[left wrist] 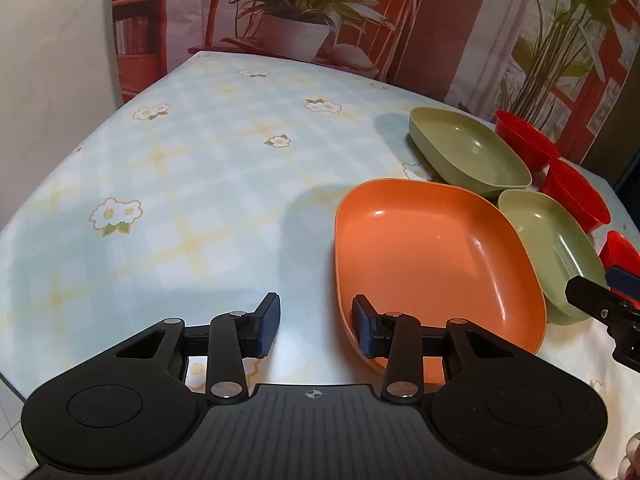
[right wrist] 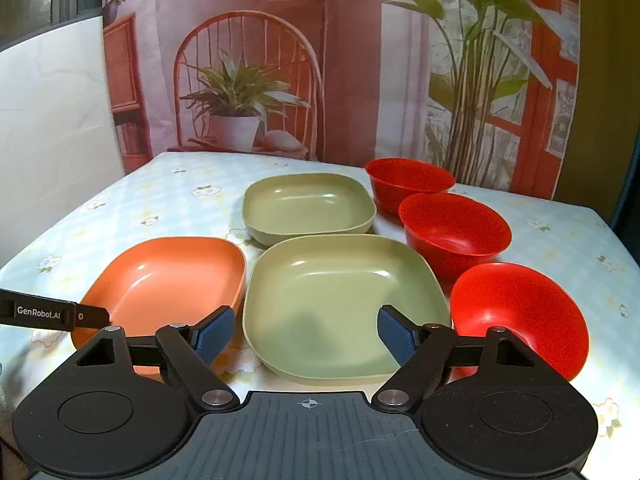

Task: Organize plates and bowls
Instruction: 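Close the left gripper on the orange plate rim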

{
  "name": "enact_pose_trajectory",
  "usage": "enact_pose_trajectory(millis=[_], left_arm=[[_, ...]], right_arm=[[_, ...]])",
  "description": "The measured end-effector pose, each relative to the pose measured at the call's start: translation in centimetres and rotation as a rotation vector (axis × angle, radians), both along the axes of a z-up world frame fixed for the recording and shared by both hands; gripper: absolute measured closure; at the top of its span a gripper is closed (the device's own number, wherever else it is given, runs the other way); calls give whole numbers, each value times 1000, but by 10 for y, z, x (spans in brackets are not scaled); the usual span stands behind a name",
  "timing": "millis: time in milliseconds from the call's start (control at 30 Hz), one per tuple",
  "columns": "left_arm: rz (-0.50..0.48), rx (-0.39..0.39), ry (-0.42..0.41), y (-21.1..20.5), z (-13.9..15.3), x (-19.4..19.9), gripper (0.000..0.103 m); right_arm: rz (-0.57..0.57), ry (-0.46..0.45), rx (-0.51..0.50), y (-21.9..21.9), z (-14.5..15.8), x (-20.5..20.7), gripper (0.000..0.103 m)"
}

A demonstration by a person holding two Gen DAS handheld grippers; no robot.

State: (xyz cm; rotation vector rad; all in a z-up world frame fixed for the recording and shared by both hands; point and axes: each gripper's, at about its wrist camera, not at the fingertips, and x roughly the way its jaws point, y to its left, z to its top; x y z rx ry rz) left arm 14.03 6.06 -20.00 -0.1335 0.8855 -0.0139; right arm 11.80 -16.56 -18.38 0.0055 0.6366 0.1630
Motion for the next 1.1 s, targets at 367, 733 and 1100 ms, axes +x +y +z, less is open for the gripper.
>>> enact_pose_trajectory(millis=[367,733,1100], left_arm=[[4,-1,-5,2,0,-1,65],[-4,3,-21,5,9,-6,70],[-21,-26,-20,13,10,-9,74]], right_arm=[[7,3,5,1,0,1,31],[11,11,11,0,-1,3,34],[72,19,-8,15,2,17,42]])
